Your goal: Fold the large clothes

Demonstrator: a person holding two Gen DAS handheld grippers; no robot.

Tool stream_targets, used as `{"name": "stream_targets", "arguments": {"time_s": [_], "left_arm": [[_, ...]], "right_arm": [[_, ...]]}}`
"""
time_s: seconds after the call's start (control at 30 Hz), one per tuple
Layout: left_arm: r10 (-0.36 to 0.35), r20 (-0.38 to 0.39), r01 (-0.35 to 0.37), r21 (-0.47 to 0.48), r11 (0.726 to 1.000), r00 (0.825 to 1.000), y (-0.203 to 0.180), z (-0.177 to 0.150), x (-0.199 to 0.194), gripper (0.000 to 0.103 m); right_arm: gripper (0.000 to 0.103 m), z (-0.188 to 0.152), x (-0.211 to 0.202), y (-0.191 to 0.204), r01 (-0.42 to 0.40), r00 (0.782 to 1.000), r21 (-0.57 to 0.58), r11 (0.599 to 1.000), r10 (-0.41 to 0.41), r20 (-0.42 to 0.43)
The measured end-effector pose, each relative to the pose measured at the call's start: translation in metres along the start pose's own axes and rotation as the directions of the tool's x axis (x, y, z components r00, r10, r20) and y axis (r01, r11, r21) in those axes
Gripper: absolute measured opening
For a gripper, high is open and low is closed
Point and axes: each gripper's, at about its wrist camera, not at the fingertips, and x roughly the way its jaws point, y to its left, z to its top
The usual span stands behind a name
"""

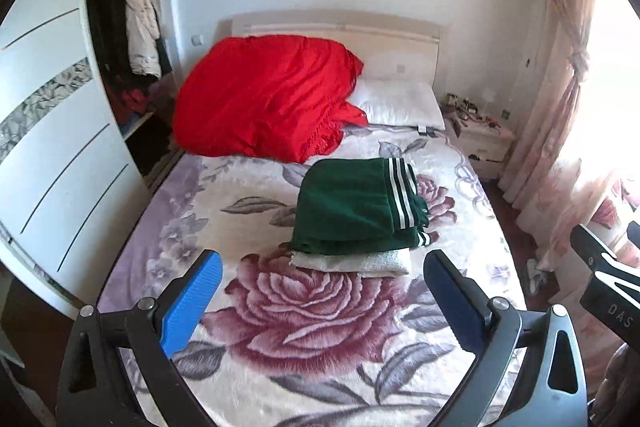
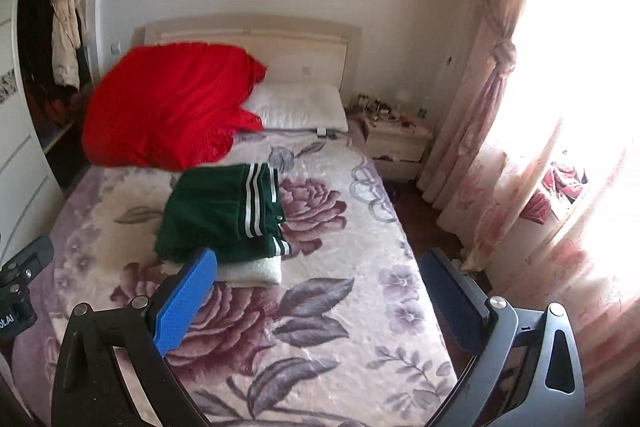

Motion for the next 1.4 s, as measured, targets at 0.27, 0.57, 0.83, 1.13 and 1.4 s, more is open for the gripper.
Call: {"name": "stream_targets", "arguments": {"time_s": [0.27,0.57,0.83,1.13,1.4], "left_arm": [[-0.005,0.066,0.005,-0.003,1.0,0.998,0.005,-0.015,-0.067,0.103],[0.009,0.102,-0.011,0.024,1.0,0.995,0.001,-0.034,-0.101,0.103],[0.026,0.1,-0.027,0.009,1.0,0.995,0.001,-0.041,-0.109,0.103],[0.043,0.11,-0.041,-0.021,0.999,0.993,0.0,-0.043,-0.116,0.103],[0.05,0.129,-0.049,-0.016,0.999,0.99,0.004,-0.041,-0.122,0.103]], "right_arm": [[0.103,-0.017,-0.111,-0.014,-0.02,0.997,0.013,1.0,0.019,0.074],[0.103,-0.036,-0.173,-0.022,-0.055,0.995,0.02,0.998,0.053,0.088],[0.103,-0.033,-0.19,-0.027,-0.062,0.992,0.005,0.998,0.061,0.114],[0.103,-0.028,-0.194,-0.028,-0.07,0.989,-0.008,0.998,0.07,0.127],[0.103,-0.023,-0.194,-0.024,-0.092,0.988,-0.01,0.996,0.092,0.126]]}}
